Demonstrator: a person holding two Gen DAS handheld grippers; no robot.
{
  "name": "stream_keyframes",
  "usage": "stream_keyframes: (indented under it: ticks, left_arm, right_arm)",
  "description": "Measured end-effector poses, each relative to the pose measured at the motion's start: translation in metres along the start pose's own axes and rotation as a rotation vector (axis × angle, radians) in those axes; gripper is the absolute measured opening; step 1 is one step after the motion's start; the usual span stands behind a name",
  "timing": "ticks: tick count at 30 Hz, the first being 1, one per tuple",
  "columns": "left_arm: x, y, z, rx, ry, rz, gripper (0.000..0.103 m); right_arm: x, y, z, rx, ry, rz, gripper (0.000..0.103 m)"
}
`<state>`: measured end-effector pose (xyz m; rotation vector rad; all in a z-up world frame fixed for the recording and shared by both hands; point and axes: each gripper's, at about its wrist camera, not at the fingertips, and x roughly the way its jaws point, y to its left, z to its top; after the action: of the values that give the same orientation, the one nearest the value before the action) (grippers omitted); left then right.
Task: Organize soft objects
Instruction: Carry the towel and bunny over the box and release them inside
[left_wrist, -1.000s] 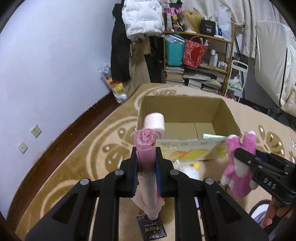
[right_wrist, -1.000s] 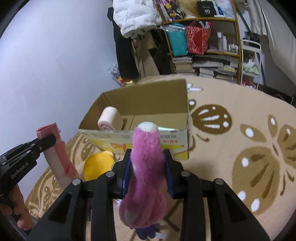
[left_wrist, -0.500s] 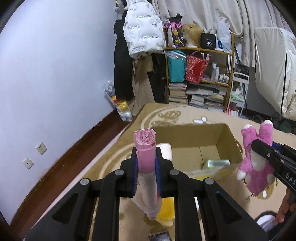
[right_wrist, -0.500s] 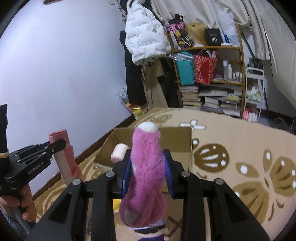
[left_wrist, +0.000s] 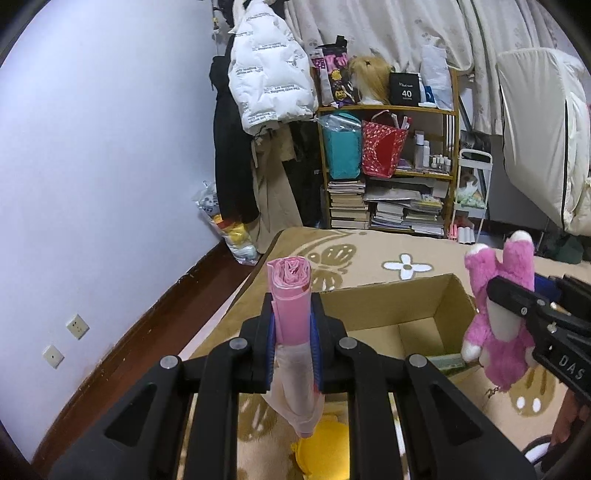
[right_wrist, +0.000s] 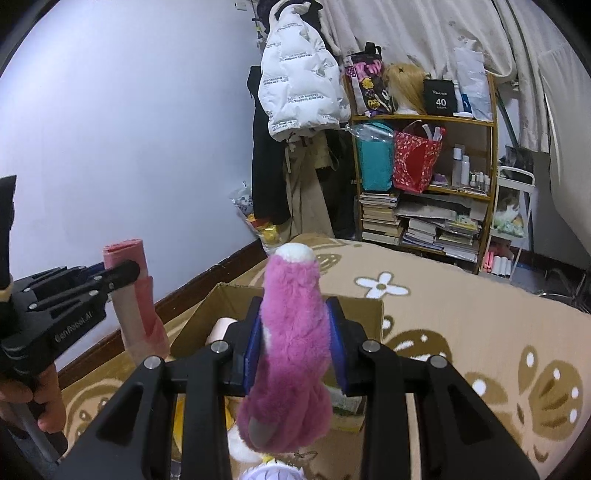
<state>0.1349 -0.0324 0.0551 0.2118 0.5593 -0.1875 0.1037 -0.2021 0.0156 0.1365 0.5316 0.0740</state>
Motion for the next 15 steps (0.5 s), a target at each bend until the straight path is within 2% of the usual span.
stream_keyframes:
  ticks: [9, 15]
  left_arm:
    - [0.036, -0.002, 0.005, -0.020, 0.009, -0.023, 0.015]
    - [0.050, -0.003, -0.005, -0.059, 0.033, -0.069, 0.015]
  right_arm:
    - [0.022, -0.013, 0.012, 0.001, -0.015, -0.019, 0.035]
    - [0.046, -0.028, 0.015, 0.042, 0.009, 0.015, 0.035]
